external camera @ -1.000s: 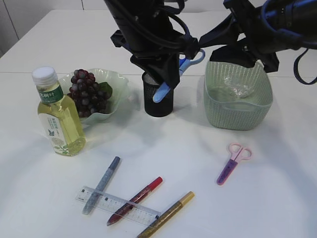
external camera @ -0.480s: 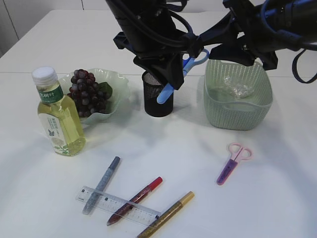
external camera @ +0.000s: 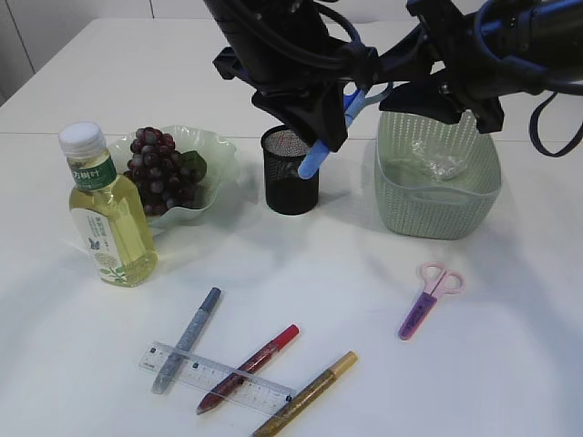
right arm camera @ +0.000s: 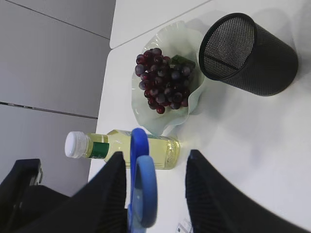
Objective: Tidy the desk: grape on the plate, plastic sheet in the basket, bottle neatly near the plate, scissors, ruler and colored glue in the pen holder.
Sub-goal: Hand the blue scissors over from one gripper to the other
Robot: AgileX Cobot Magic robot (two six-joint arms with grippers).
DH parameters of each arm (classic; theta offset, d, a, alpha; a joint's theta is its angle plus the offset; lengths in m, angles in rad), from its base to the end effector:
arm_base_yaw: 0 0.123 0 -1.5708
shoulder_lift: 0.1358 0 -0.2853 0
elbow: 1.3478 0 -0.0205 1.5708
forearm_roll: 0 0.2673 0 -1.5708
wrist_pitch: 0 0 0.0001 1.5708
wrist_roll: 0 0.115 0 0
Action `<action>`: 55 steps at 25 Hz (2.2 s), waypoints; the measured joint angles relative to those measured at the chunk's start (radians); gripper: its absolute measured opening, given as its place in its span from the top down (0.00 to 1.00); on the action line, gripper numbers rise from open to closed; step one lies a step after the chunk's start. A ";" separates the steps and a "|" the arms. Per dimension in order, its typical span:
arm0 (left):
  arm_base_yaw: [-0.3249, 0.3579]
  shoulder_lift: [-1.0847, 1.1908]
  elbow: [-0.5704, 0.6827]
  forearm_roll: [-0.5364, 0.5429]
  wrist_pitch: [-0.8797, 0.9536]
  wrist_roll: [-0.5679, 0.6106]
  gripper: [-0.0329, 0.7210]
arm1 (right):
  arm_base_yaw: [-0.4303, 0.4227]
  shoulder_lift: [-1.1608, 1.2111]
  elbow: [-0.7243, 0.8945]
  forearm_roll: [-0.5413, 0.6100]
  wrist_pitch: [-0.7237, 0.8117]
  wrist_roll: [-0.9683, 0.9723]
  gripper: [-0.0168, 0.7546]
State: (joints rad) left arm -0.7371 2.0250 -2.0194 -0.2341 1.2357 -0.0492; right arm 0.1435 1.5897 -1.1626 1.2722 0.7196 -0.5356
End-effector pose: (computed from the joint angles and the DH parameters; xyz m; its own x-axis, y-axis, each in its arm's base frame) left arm 0.3308 -0.3344 0.3000 -0.7608 0.5232 -0.3839 0.6312 0.7341 -0.2504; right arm 0.3626 0.1257 0.2852 -0.8195 0.3544 -0.4503 -0.1686 0.6019 0.7806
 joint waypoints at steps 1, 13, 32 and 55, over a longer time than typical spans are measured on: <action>0.000 0.000 -0.002 -0.005 -0.002 0.000 0.77 | 0.000 0.000 0.000 0.002 0.000 0.000 0.55; 0.000 0.000 -0.003 -0.059 -0.047 0.017 0.77 | 0.000 0.002 0.000 0.035 0.008 -0.002 0.55; 0.000 0.000 -0.003 -0.101 -0.089 0.049 0.77 | 0.000 0.002 0.000 0.049 0.028 -0.004 0.55; 0.000 0.000 -0.003 -0.133 -0.109 0.054 0.77 | 0.000 0.002 0.000 0.052 0.034 -0.043 0.81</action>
State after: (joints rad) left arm -0.7371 2.0250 -2.0221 -0.3670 1.1271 0.0052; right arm 0.1435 1.5919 -1.1626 1.3239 0.7535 -0.5786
